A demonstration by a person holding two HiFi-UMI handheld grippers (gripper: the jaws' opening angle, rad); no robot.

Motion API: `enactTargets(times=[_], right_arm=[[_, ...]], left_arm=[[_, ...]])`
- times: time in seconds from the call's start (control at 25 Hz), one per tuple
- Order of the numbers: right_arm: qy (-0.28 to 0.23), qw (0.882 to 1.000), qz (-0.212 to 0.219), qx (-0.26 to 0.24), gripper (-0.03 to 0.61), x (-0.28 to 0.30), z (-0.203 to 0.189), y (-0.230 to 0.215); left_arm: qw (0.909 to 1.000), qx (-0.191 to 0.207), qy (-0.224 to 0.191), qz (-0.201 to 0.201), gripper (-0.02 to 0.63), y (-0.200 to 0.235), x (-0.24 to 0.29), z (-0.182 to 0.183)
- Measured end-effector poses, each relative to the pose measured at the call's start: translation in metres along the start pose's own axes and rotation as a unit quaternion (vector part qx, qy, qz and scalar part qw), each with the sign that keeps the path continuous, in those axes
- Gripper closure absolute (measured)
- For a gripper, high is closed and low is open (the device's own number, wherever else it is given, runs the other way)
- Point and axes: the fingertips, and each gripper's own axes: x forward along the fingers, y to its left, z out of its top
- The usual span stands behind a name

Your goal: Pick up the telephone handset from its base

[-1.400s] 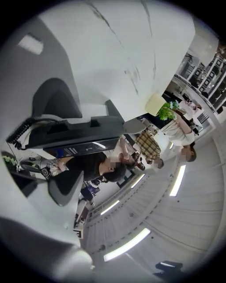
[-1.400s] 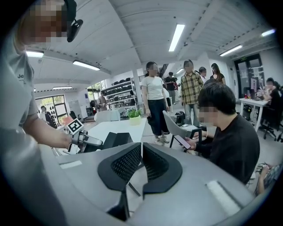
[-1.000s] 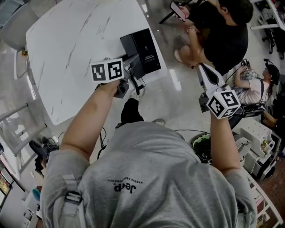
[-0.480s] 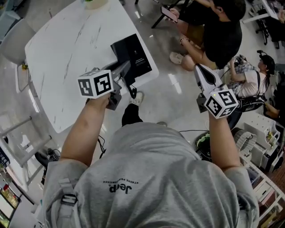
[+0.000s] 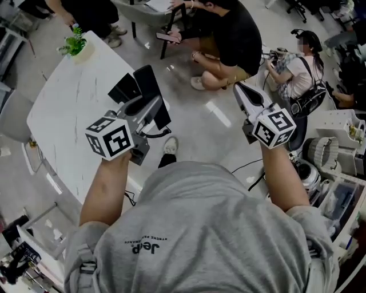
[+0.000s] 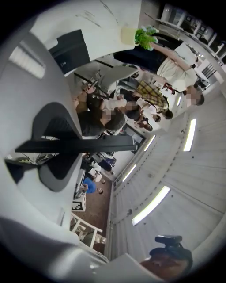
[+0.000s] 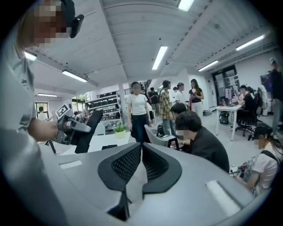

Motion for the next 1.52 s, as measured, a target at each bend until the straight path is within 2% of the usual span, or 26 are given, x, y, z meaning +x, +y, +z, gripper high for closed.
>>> enactTargets(times=[0.2, 0.44, 0.68, 0.84, 1.16, 1.32, 1.52], right_arm=[[-0.034, 0.998, -0.044, 0.008, 0.572, -0.066, 0.018, -0.027], [-0.07, 0.992, -0.107, 0.022, 0.572, -0.16, 0.029, -0.063], [-0.1, 0.979, -0.174, 0.03, 0.572, -0.243, 0.031, -0.084], [-0.119, 0.967, -0.223, 0.038, 0.572, -0.296, 0.029, -0.093], [-0.137, 0.952, -0.271, 0.047, 0.574, -0.347, 0.027, -0.084], [-0.143, 0.945, -0.29, 0.049, 0.574, -0.378, 0.025, -0.082], [-0.15, 0.939, -0.304, 0.051, 0.575, -0.409, 0.024, -0.082]], left_arm=[[0.9959, 0.049, 0.015, -0.074, 0.476, -0.072, 0.039, 0.016], [0.9789, 0.112, 0.043, -0.165, 0.476, -0.164, 0.093, 0.017], [0.9481, 0.166, 0.082, -0.258, 0.476, -0.246, 0.134, 0.004], [0.9181, 0.192, 0.113, -0.328, 0.476, -0.298, 0.16, -0.014], [0.8682, 0.216, 0.159, -0.418, 0.476, -0.351, 0.175, -0.046], [0.8512, 0.224, 0.166, -0.444, 0.476, -0.379, 0.178, -0.057], [0.8412, 0.226, 0.166, -0.462, 0.476, -0.405, 0.18, -0.067]])
